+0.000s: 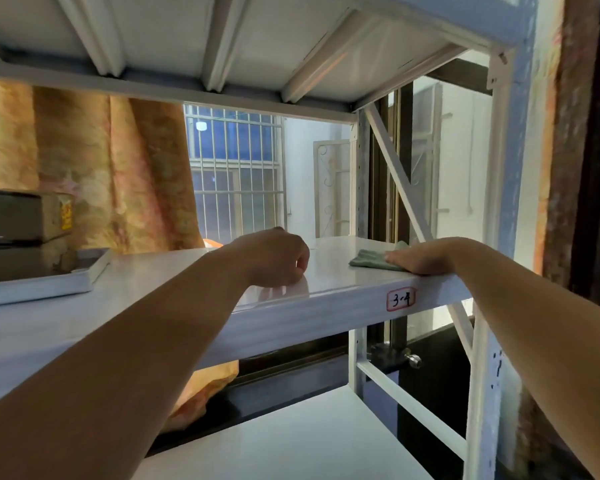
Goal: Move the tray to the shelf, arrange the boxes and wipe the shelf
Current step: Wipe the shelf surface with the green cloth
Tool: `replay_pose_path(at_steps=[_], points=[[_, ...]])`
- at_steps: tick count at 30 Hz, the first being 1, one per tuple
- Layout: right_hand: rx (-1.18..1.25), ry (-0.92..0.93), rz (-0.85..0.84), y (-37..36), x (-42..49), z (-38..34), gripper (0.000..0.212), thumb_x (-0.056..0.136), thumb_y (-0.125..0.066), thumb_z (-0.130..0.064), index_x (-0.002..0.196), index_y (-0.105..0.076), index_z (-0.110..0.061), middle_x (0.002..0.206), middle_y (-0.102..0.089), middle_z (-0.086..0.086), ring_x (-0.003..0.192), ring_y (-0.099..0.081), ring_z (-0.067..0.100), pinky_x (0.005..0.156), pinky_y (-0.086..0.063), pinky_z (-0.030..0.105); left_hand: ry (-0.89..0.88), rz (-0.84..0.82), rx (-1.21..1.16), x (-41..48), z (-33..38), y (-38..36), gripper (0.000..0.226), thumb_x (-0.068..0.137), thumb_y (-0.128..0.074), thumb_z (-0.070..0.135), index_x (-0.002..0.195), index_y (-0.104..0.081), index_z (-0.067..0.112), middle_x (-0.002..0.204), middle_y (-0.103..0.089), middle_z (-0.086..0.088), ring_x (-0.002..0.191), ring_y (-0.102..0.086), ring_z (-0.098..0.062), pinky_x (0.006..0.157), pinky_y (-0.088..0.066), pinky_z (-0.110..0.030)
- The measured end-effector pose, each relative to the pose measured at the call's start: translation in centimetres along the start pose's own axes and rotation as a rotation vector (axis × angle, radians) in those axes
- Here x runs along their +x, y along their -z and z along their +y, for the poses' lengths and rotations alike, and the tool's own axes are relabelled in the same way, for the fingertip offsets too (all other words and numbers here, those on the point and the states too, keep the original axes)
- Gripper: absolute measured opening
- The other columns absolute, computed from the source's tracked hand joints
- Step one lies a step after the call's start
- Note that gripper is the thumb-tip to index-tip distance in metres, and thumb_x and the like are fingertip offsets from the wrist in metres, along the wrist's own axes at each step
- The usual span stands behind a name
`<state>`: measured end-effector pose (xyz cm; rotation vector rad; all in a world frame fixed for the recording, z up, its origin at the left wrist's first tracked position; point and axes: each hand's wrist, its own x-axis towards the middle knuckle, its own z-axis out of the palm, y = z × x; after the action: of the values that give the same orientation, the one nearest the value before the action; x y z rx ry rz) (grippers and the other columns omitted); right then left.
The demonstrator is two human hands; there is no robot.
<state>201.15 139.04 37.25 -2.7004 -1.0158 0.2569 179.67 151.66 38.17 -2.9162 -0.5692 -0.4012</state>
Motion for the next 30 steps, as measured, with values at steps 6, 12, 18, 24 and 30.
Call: replay_pose_path(at_steps=[6,12,18,24,30], points=[[-0.025,0.178,0.012,-1.4,-3.6,-2.1,0.047,0.103,-0.021,-0.044,0.137,-0.041,-0.019,0.090,-0.053,0.002,0.098,-0.051,0.015,0.097,-0.040,0.034,-0.058,0.170,-0.152,-0.1,0.9,1.1,0.024,0.094,-0.052,0.027,0.106,-0.069,0.015,0.114,-0.069,0.001,0.095,-0.060,-0.011,0.094,-0.048,-0.030],[-0.189,0.413,0.010,-2.7,-5.9,-5.3,0.047,0.103,-0.020,-0.040,0.149,-0.026,-0.030,0.143,-0.042,0.013,0.127,-0.042,0.028,0.106,-0.031,0.042,-0.043,0.209,-0.190,-0.7,1.4,1.5,0.023,0.093,-0.053,0.027,0.103,-0.071,0.015,0.107,-0.072,0.000,0.086,-0.060,-0.012,0.087,-0.049,-0.028],[-0.167,0.461,-0.044,-2.9,-5.9,-7.1,0.050,0.103,-0.017,-0.043,0.145,-0.036,-0.024,0.139,-0.047,0.014,0.127,-0.043,0.026,0.099,-0.030,0.036,-0.052,0.090,-0.157,-1.3,2.1,0.7,0.025,0.092,-0.053,0.033,0.100,-0.071,0.018,0.099,-0.072,0.002,0.089,-0.063,-0.013,0.086,-0.053,-0.033],[-0.213,0.347,-0.032,-1.5,-3.5,-6.2,0.054,0.102,-0.016,-0.048,0.147,-0.031,-0.022,0.140,-0.047,0.010,0.120,-0.047,0.023,0.100,-0.032,0.038,-0.078,0.030,-0.106,-0.3,3.1,1.4,0.024,0.092,-0.052,0.032,0.106,-0.067,0.020,0.109,-0.068,0.001,0.095,-0.059,-0.015,0.093,-0.050,-0.036],[-0.138,0.134,-0.003,-0.1,3.1,-4.1,0.059,0.099,-0.022,-0.051,0.135,-0.045,-0.010,0.122,-0.056,0.010,0.108,-0.057,0.020,0.094,-0.038,0.036,-0.112,-0.007,-0.037,1.7,3.6,2.4,0.026,0.095,-0.050,0.031,0.114,-0.063,0.019,0.119,-0.064,0.004,0.102,-0.054,-0.011,0.095,-0.045,-0.031]])
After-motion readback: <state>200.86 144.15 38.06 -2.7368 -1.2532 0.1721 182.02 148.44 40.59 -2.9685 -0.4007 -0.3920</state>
